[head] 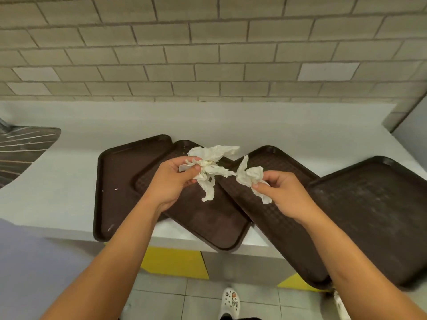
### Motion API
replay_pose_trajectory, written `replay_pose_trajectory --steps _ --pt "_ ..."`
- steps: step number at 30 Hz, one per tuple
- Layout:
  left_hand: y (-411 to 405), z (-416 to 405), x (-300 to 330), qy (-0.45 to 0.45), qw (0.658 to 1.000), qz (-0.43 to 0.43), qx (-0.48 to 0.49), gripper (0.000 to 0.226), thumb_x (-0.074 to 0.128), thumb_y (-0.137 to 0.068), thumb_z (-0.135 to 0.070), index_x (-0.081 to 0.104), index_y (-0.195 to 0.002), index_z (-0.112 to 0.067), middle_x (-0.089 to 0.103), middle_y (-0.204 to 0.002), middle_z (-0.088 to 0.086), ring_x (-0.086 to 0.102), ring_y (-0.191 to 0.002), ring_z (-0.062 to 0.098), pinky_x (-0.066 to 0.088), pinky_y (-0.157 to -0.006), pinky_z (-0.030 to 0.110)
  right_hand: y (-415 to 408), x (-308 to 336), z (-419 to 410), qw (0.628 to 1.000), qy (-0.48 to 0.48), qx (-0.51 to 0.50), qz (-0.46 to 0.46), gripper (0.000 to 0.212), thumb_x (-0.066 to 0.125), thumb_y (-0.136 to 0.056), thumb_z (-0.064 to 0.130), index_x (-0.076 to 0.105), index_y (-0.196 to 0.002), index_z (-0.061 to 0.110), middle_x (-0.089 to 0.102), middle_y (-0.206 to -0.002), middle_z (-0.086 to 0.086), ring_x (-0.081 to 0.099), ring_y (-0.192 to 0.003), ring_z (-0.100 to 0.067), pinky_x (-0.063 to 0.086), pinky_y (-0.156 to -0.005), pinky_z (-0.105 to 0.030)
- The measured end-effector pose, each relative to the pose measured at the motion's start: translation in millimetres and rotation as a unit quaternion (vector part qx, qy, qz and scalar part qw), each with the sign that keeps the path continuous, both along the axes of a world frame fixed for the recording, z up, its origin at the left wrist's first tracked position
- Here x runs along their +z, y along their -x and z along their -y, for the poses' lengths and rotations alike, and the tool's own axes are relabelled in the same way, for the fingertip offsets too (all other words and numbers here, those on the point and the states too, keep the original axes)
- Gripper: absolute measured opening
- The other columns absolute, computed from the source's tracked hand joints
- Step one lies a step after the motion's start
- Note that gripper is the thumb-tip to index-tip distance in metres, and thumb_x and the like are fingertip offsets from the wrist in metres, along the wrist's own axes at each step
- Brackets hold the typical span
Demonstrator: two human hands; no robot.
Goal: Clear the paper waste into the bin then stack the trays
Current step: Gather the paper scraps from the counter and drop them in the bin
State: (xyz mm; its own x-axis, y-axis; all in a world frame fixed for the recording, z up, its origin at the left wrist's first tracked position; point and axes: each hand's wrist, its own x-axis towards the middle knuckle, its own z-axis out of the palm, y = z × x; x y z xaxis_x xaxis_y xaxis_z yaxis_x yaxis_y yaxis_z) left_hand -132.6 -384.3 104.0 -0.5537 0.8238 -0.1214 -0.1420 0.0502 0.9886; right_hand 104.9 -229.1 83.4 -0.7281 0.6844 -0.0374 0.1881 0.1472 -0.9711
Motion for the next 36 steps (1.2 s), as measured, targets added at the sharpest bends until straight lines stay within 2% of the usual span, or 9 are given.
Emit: replay_pose_trajectory --steps 5,12,16,18,21,23,26,30,36 --pt "-56.3 24.0 -11.0 0.003 1.0 0.002 -0.005 0.015 0.067 -0.092 -0.008 0.077 -0.099 -0.016 0.07 -0.116 0.018 0.066 -0.101 0.025 0.053 -0.09 0.04 -49.8 -8.1 36.7 1.0 0.017 -0.01 -0.016 0.017 0.071 -0.093 0.017 0.08 -0.1 0.03 0.078 -0.103 0.002 0.073 -0.1 -0.022 0.054 -0.099 -0.049" --pt "-131.8 31.7 -13.3 0.011 0.999 0.015 -0.04 0.016 0.066 -0.093 -0.009 0.076 -0.102 -0.017 0.073 -0.113 0.013 0.068 -0.103 0.024 0.055 -0.088 0.035 -128.6 -13.4 61.0 0.998 0.034 -0.051 -0.013 0.015 0.071 -0.093 0.013 0.079 -0.103 0.02 0.078 -0.101 -0.006 0.071 -0.102 -0.037 0.051 -0.099 -0.058" --pt "-170.6 20.7 -4.5 -0.002 0.997 0.004 -0.072 0.017 0.063 -0.095 -0.007 0.074 -0.106 -0.014 0.075 -0.109 0.009 0.07 -0.103 0.022 0.057 -0.089 0.034 -178.3 -9.7 61.3 0.998 0.016 -0.064 -0.003 0.014 0.072 -0.091 0.025 0.079 -0.103 0.025 0.077 -0.101 -0.009 0.07 -0.101 -0.04 0.052 -0.095 -0.061" --pt "-189.6 12.3 -1.7 -0.008 0.997 0.006 -0.08 0.017 0.063 -0.095 -0.006 0.074 -0.106 -0.012 0.075 -0.107 0.01 0.07 -0.101 0.022 0.057 -0.089 0.036 -201.4 -7.0 57.6 0.997 0.012 -0.074 -0.005 0.013 0.071 -0.092 0.021 0.079 -0.102 0.023 0.078 -0.1 -0.008 0.071 -0.1 -0.036 0.055 -0.094 -0.056" --pt "-219.8 -3.6 -1.9 -0.002 0.995 0.004 -0.097 0.018 0.064 -0.093 -0.007 0.074 -0.109 -0.01 0.073 -0.113 0.016 0.068 -0.108 0.032 0.053 -0.096 0.045 -236.5 -1.8 49.8 0.995 0.015 -0.102 -0.015 0.016 0.069 -0.094 0.01 0.079 -0.101 0.019 0.079 -0.097 0.0 0.073 -0.09 -0.013 0.055 -0.083 -0.032" --pt "-241.7 -15.9 -1.5 0.003 0.994 0.001 -0.108 0.018 0.065 -0.093 -0.007 0.074 -0.109 -0.01 0.073 -0.114 0.016 0.068 -0.108 0.032 0.057 -0.092 0.039 -261.1 0.4 42.1 0.993 0.016 -0.112 -0.015 0.015 0.069 -0.094 0.011 0.078 -0.1 0.02 0.078 -0.092 0.004 0.069 -0.082 -0.005 0.051 -0.075 -0.024" --pt "-276.9 -36.6 1.0 0.0 0.993 0.003 -0.118 0.017 0.065 -0.093 -0.005 0.075 -0.103 -0.014 0.075 -0.105 0.009 0.069 -0.099 0.022 0.057 -0.083 0.029 -296.5 2.0 25.4 0.993 0.012 -0.12 -0.014 0.015 0.069 -0.094 0.014 0.078 -0.102 0.022 0.078 -0.094 0.004 0.07 -0.084 -0.007 0.052 -0.075 -0.025" --pt "-327.4 -64.3 1.7 -0.004 0.992 0.008 -0.124 0.018 0.064 -0.093 -0.005 0.076 -0.101 -0.015 0.075 -0.105 0.01 0.07 -0.099 0.022 0.057 -0.087 0.033 -343.6 5.7 -1.3 0.992 0.019 -0.119 -0.026 0.017 0.069 -0.094 0.012 0.078 -0.103 0.023 0.079 -0.098 0.004 0.073 -0.092 -0.011 0.055 -0.081 -0.027" --pt "-413.3 -104.9 -6.3 0.006 0.991 0.017 -0.13 0.017 0.063 -0.093 -0.005 0.074 -0.104 -0.012 0.076 -0.104 0.009 0.071 -0.097 0.019 0.057 -0.08 0.027 -423.5 2.6 -45.5 0.991 0.034 -0.123 -0.034 0.018 0.07 -0.092 0.012 0.077 -0.104 0.024 0.079 -0.1 0.004 0.072 -0.094 -0.012 0.056 -0.085 -0.029"
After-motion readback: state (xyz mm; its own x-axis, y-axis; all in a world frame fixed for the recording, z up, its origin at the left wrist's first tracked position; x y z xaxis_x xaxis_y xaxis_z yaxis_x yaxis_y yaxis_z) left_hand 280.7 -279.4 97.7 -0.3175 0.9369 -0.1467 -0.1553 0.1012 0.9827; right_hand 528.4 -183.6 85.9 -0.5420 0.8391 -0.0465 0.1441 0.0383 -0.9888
